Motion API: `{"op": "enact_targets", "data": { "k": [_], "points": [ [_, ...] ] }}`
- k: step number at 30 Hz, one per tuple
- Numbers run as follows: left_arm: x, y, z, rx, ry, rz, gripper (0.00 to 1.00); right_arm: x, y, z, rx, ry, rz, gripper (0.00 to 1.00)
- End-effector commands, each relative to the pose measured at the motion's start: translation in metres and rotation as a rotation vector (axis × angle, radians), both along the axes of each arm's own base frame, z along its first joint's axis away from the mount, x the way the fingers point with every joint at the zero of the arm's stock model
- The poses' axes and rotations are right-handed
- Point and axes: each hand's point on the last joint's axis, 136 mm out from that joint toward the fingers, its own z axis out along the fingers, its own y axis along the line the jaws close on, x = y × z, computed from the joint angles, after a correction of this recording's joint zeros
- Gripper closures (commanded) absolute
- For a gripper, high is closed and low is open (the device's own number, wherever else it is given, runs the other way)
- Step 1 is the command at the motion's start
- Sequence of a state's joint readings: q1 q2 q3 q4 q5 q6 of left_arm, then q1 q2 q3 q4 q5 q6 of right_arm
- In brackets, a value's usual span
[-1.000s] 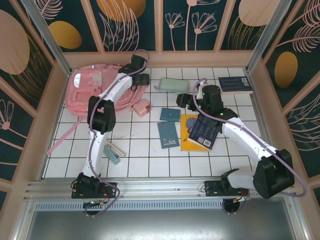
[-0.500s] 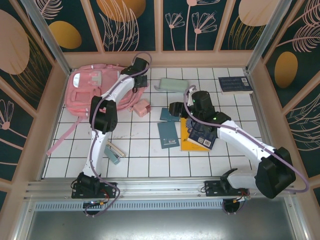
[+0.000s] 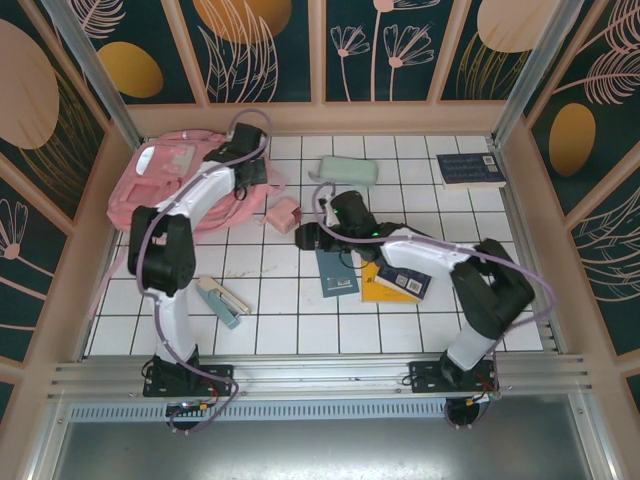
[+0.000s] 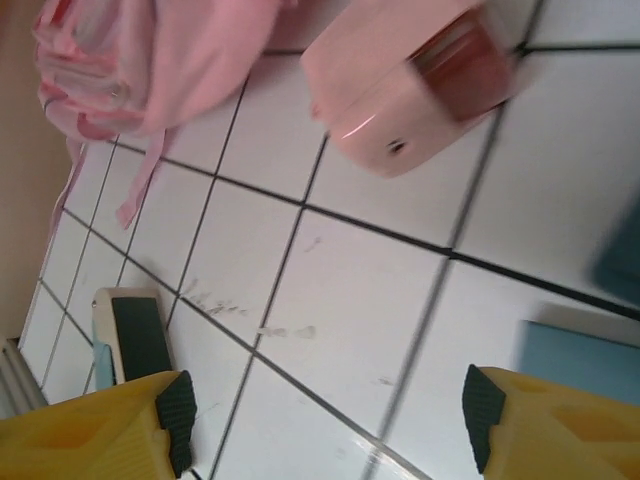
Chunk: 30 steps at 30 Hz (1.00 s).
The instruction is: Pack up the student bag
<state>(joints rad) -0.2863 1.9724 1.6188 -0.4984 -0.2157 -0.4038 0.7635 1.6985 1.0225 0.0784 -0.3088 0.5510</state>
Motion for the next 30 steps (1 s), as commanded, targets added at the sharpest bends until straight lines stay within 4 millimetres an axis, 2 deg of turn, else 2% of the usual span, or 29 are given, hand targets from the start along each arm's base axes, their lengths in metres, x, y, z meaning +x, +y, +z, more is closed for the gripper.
{"op": "enact_targets", "data": {
  "k": [1, 2, 6, 9, 10, 13, 18, 22, 26, 30],
  "points": [
    [-0.003, 0.039, 0.023, -0.037, -0.092, 0.128, 1.0, -0.008, 0.053, 0.016, 0.128, 0.023, 0.105, 0.35],
    [-0.01, 0.046, 0.023, -0.027, -0.096, 0.144, 1.0, -0.009, 0.065, 0.012, 0.134, 0.032, 0.125, 0.38],
    [-0.024, 0.061, 0.037, -0.024, -0.135, 0.174, 1.0, 0.001, 0.1, -0.012, 0.121, 0.084, 0.123, 0.66],
    [-0.031, 0.064, 0.042, -0.017, -0.143, 0.176, 1.0, 0.024, 0.116, -0.032, 0.087, 0.096, 0.063, 0.74],
    [-0.035, 0.064, 0.05, -0.027, -0.161, 0.173, 1.0, 0.032, 0.117, -0.037, 0.064, 0.08, 0.036, 0.75],
    [-0.042, 0.057, 0.05, -0.067, -0.158, 0.142, 1.0, 0.06, 0.117, -0.052, -0.02, 0.038, -0.033, 0.79],
    [-0.057, 0.055, 0.046, -0.066, -0.133, 0.102, 1.0, 0.108, 0.093, -0.067, -0.12, -0.011, -0.175, 0.82],
    [-0.064, 0.043, 0.046, -0.094, -0.122, 0.052, 1.0, 0.144, 0.055, -0.081, -0.161, 0.008, -0.286, 0.81],
    [-0.068, 0.009, 0.044, -0.07, -0.1, -0.056, 1.0, 0.172, 0.009, -0.084, -0.177, 0.014, -0.381, 0.81],
    [-0.079, -0.044, 0.034, -0.021, -0.058, -0.221, 1.0, 0.183, -0.029, -0.06, -0.106, -0.016, -0.416, 0.77]
  ]
}}
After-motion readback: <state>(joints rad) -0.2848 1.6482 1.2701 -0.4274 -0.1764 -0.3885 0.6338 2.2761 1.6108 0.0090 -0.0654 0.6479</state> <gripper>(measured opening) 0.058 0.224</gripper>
